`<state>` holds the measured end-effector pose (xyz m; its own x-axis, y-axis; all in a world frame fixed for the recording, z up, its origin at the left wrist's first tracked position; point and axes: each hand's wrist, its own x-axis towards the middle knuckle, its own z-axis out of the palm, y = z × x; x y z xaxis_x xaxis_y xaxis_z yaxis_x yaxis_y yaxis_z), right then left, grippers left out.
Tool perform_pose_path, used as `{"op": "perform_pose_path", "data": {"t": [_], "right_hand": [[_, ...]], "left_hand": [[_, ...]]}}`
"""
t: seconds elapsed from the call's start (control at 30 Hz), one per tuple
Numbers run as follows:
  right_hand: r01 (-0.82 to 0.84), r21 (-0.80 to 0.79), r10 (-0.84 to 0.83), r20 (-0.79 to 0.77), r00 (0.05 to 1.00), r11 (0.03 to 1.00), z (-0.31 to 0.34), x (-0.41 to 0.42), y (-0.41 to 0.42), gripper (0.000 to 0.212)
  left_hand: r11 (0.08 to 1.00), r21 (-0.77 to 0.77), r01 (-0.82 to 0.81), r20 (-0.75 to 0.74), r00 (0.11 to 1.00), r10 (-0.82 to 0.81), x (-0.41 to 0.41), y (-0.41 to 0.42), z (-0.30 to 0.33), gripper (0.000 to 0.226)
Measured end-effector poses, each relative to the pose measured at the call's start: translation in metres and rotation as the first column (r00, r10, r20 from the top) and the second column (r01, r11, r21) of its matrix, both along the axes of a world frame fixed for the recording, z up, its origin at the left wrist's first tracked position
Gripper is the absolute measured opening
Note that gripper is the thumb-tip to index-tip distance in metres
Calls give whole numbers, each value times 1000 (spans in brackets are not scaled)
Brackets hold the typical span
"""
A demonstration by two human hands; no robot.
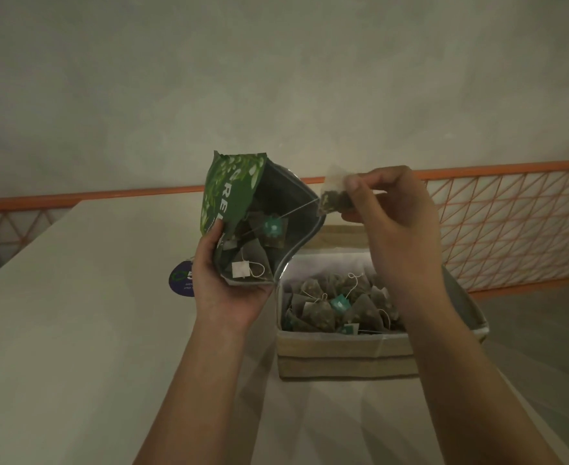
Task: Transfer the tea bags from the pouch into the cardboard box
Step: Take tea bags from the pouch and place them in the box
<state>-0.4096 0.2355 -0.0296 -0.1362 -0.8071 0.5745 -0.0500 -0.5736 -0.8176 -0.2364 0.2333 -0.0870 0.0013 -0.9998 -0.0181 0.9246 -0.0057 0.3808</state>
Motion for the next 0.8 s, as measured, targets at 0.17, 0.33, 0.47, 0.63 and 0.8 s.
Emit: {"op": "perform_pose_path", "data": {"t": [0.17,0.33,0.47,0.63,0.8], "right_hand": [[18,-137,12,218,976,990,-3,-7,13,11],[92,-148,-57,225,973,985,-14,-13,13,8],[156,108,-138,-156,978,982,-38,-16,1,10],[218,142,-125,-481,868,965,-58,-10,2,12],[276,-108,-295,-431,853,955,-53,12,14,12]], "left_hand": [[999,-25,26,18,1000,-25,-1,3,-2,51],[999,-26,20,-8,1000,-20,0,4,-2,55],[1000,-24,19,-7,1000,-19,0,4,-2,56],[1000,-10,23,-12,1000,-24,-2,3,-3,53],[1000,-5,9,-7,1000,-9,-1,1,-5,48]]}}
